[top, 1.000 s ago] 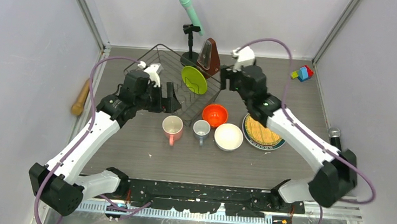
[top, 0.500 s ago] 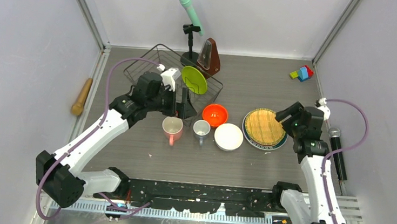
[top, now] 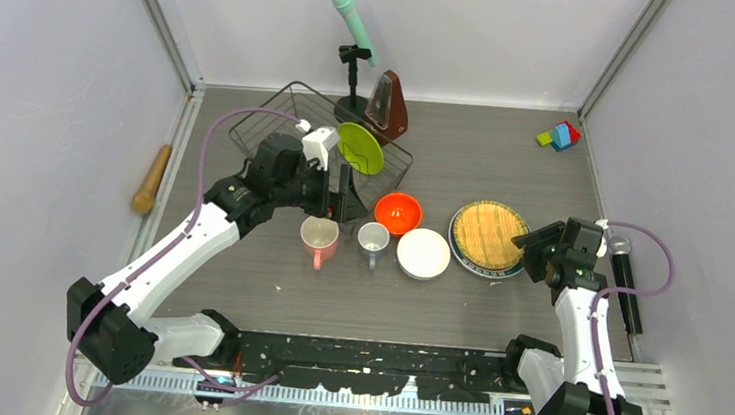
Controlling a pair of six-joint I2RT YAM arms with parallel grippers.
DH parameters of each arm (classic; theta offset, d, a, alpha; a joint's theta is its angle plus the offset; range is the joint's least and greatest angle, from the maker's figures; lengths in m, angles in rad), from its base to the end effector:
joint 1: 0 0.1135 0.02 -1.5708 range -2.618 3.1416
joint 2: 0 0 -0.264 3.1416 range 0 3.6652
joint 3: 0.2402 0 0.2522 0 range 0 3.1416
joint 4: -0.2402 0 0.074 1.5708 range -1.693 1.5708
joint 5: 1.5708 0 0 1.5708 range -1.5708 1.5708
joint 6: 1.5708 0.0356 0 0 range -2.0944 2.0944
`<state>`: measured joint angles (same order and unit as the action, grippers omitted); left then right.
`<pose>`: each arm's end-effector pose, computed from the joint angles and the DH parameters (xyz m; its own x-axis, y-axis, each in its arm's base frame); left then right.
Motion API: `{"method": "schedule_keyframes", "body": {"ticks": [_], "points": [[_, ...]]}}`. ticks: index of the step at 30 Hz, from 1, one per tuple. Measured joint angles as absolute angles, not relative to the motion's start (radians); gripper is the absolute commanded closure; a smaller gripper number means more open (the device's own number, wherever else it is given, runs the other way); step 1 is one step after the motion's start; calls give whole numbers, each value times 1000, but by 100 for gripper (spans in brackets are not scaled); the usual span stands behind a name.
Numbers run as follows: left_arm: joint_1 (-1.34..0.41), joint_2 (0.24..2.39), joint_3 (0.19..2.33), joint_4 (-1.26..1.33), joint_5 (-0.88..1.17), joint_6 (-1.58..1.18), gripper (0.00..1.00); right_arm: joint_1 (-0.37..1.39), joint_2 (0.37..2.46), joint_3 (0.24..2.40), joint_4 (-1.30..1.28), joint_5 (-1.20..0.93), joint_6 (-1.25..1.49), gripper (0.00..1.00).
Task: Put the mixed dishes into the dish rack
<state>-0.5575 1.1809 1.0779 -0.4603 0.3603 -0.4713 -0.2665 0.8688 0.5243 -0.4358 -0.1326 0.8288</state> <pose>0.2142 -0.1483 0.3349 -0.7434 -0.0372 -0.6678 0.4608 0.6953 -0.5516 0.1730 -0.0423 0.2119 -0.3330 0.8483 -0.4117 0.6154 0.5263 0.5867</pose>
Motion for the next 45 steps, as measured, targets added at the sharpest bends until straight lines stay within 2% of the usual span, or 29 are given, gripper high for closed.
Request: {"method": "schedule_keyframes", "body": {"ticks": [13, 24, 26, 27, 34, 45], "points": [[-558, 1196, 1078, -460, 372, -471, 13, -270, 925, 456, -393, -94, 849, 46], [-558, 1216, 1078, -460, 372, -473, 13, -270, 988, 400, -256, -123, 911, 47], [-559, 1219, 1078, -460, 372, -475, 13, -271, 996, 393, -234, -129, 924, 50], [-559, 1220, 1078, -460, 372, -476, 13, -270, 1000, 390, -226, -130, 928, 55], [-562, 1223, 1079, -460, 371, -491, 13, -271, 990, 375, -241, -115, 939, 97], [-567, 1259, 1119, -453, 393, -520, 13, -271, 761, 497, -434, -60, 863, 100]]}}
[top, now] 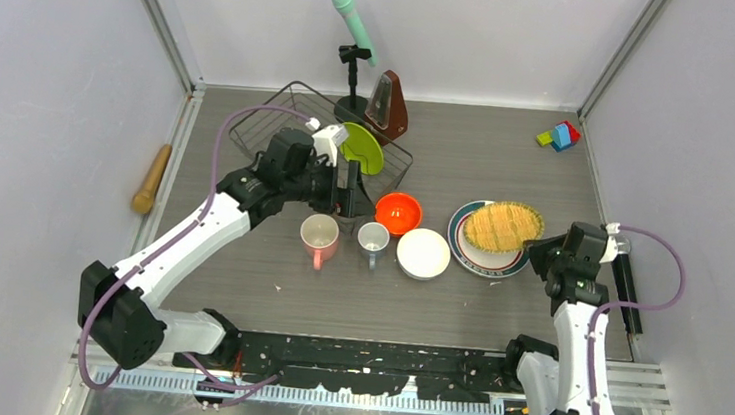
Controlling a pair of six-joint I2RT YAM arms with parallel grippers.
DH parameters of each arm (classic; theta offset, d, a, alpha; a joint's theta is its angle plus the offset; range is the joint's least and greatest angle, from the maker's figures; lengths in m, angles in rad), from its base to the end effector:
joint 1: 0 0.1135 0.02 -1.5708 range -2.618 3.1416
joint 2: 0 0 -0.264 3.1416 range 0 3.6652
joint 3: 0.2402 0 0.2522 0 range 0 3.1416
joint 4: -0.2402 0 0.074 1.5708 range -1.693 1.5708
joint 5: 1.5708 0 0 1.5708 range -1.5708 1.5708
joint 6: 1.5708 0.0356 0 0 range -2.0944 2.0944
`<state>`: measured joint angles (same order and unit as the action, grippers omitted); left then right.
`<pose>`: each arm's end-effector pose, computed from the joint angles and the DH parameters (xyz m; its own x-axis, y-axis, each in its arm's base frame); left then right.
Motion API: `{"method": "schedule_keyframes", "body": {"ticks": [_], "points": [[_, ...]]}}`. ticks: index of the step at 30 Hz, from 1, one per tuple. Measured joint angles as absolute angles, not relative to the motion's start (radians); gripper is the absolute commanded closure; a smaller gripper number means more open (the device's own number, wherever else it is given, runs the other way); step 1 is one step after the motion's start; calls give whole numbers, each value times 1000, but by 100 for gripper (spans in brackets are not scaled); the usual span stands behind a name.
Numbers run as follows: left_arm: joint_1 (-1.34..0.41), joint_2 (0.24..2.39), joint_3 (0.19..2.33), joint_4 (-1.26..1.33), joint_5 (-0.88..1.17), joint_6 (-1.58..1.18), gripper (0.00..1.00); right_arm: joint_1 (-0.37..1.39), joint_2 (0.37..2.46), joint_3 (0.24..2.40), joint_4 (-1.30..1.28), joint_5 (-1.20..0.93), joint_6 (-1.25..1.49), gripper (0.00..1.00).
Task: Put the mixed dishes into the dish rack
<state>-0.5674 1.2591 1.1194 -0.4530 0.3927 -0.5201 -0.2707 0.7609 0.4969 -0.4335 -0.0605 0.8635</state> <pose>0.2276 -0.1612 0.3304 -0.7886 -0.0419 -0.6135 0.4291 0.6772 -0.5977 0.1595 -0.0420 0.2192 -0.2332 0.8521 -0.4685 0.6149 0.5025 0.6078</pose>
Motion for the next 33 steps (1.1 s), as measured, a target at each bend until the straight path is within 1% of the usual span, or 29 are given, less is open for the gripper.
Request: {"method": "schedule_keyframes", "body": {"ticks": [5, 12, 20, 25, 28, 31, 33], "points": [[-569, 1297, 1146, -422, 432, -570, 14, -271, 706, 582, -509, -75, 814, 100], [-587, 1353, 1176, -325, 479, -701, 15, -271, 683, 682, -517, -167, 791, 100], [-611, 1448, 1176, -189, 499, -869, 15, -252, 729, 757, -442, -377, 796, 100], [-611, 1486, 1191, -151, 498, -910, 17, -186, 754, 835, -383, -498, 805, 100], [-611, 1507, 1215, -122, 498, -918, 22, -141, 762, 866, -359, -543, 815, 100], [-611, 1522, 1237, -96, 499, -930, 30, -102, 762, 876, -350, -572, 821, 100], [-611, 1526, 1244, -82, 499, -936, 38, -83, 763, 876, -350, -589, 826, 100]]}}
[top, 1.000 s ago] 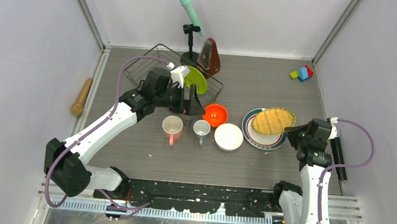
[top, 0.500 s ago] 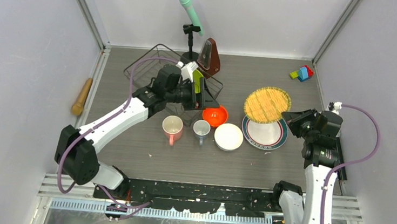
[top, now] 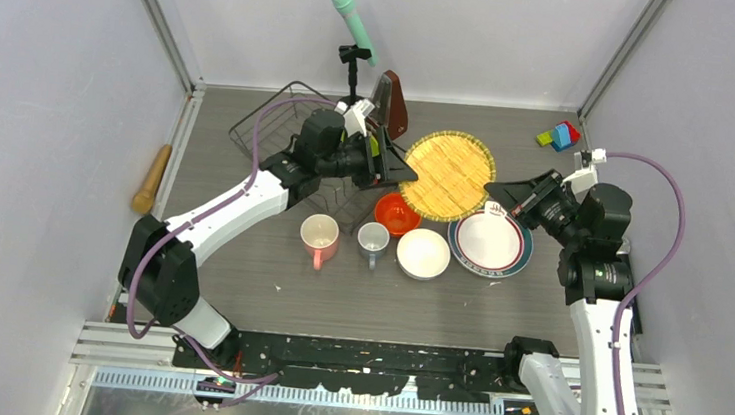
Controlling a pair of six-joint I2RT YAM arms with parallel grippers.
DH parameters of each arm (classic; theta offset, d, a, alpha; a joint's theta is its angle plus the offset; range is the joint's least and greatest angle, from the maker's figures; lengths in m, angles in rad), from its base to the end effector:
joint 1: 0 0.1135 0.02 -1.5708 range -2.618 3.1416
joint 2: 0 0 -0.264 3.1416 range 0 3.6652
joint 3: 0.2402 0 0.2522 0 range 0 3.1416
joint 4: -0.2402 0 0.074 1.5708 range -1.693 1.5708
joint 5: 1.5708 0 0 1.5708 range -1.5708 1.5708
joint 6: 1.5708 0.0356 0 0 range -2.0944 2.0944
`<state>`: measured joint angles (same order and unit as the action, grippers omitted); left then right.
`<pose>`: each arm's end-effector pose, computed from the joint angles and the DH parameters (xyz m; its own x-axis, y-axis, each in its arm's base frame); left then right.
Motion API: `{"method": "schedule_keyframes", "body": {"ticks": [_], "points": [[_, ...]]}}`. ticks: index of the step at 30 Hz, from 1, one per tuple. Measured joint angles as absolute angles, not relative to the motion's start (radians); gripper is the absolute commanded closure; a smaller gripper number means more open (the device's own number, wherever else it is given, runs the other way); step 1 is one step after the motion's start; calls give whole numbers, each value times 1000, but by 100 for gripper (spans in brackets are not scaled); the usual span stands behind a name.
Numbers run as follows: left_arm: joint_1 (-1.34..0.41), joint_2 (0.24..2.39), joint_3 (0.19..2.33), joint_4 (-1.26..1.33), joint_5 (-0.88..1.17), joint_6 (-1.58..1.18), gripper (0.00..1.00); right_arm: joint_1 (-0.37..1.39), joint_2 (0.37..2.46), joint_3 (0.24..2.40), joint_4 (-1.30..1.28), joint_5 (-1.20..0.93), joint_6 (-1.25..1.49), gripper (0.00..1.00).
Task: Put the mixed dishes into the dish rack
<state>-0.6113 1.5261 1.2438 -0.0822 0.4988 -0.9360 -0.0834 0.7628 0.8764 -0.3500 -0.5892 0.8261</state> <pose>0.2838 -0.2197 0.3291 -0.8736 -0.2512 -0.4167 0.2809 0.4391 -0.8534 0.1675 0.0058 0.3590 -0.5031 0.6555 -0.5632 -0.1463 0.5777 0.8031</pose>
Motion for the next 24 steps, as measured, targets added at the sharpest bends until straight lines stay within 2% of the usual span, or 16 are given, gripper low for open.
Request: {"method": "schedule_keyframes", "body": {"ticks": [2, 4, 5, 6, 7, 8, 9, 11, 13, 20, 24], "points": [[-611, 1529, 1246, -67, 500, -942, 48, -77, 766, 876, -350, -604, 831, 100], [-611, 1533, 1247, -51, 502, -945, 63, -74, 767, 876, -349, -614, 838, 100], [-611, 1536, 1247, -42, 504, -950, 72, -74, 767, 876, -348, -619, 840, 100], [-611, 1539, 1247, -33, 510, -957, 86, -73, 767, 876, -345, -624, 842, 100], [-611, 1542, 1247, -23, 516, -964, 99, -73, 767, 876, -344, -628, 842, 95], [-611, 1545, 1247, -12, 520, -966, 100, -73, 769, 876, -345, -629, 841, 87], [-609, 1546, 1246, 8, 537, -986, 100, -73, 772, 875, -347, -622, 836, 72], [-595, 1542, 1245, 81, 564, -1008, 100, -84, 788, 869, -354, -616, 839, 57], [-590, 1535, 1234, 117, 562, -1009, 100, -77, 797, 870, -348, -624, 838, 50], [-570, 1522, 1175, 131, 563, -1014, 100, -68, 799, 876, -347, -627, 829, 40], [-564, 1517, 1175, 131, 562, -1010, 100, -68, 809, 895, -354, -617, 816, 39]]}}
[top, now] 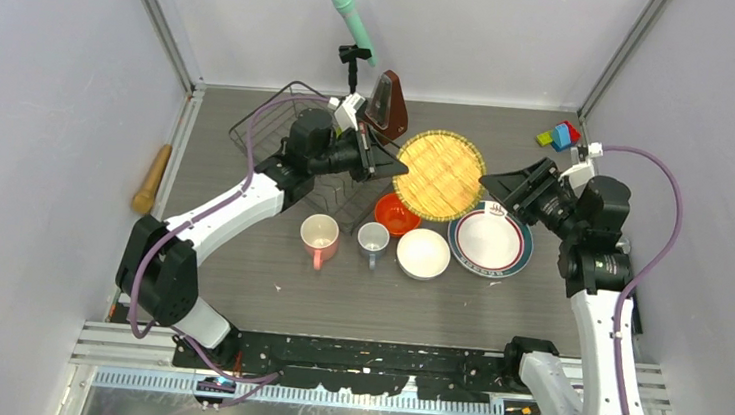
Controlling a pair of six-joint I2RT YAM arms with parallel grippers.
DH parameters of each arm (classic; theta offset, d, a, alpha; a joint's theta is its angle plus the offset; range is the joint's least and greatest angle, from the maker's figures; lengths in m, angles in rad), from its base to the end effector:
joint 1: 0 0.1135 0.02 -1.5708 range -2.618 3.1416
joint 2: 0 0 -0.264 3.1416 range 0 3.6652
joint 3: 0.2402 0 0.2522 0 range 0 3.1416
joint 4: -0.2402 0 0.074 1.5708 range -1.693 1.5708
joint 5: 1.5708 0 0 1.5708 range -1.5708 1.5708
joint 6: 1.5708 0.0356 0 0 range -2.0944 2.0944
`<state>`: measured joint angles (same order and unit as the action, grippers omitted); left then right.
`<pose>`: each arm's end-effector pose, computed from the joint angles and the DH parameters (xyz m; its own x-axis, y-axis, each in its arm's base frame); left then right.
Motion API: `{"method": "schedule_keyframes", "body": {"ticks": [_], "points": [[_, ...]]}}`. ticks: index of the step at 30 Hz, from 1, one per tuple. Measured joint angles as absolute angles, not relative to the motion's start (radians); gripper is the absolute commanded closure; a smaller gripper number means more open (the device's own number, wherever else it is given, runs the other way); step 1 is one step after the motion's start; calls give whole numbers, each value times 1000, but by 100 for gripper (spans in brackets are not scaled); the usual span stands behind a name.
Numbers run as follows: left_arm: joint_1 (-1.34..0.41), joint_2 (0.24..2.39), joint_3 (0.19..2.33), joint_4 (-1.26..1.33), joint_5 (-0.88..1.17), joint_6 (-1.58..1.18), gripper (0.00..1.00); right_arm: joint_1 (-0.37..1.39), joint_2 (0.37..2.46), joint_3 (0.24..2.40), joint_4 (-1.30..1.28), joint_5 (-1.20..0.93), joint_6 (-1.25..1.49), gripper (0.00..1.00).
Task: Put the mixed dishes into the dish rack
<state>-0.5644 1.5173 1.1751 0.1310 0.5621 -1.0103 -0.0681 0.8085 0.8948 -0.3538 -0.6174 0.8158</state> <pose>0.2928 -0.2078 0.3296 -0.8504 -0.3098 -0.4252 0.3247 0.3268 -0.8876 0.1769 0.0086 0.3581 -0.5460 0.6325 -0.5495 -0.1516 0.5704 0.8072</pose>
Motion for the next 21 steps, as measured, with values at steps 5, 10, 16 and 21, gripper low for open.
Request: {"method": "schedule_keyframes", "body": {"ticks": [5, 10, 16, 21], "points": [[-562, 1516, 1175, 131, 563, -1014, 100, -68, 832, 927, -388, -581, 780, 38], [-562, 1516, 1175, 131, 569, -1017, 100, -68, 865, 929, -408, -551, 754, 39], [-562, 1516, 1175, 138, 573, -1031, 100, -64, 886, 919, -382, -561, 765, 45], [-562, 1516, 1172, 176, 588, -1066, 100, -36, 913, 910, -336, -568, 789, 53]]}}
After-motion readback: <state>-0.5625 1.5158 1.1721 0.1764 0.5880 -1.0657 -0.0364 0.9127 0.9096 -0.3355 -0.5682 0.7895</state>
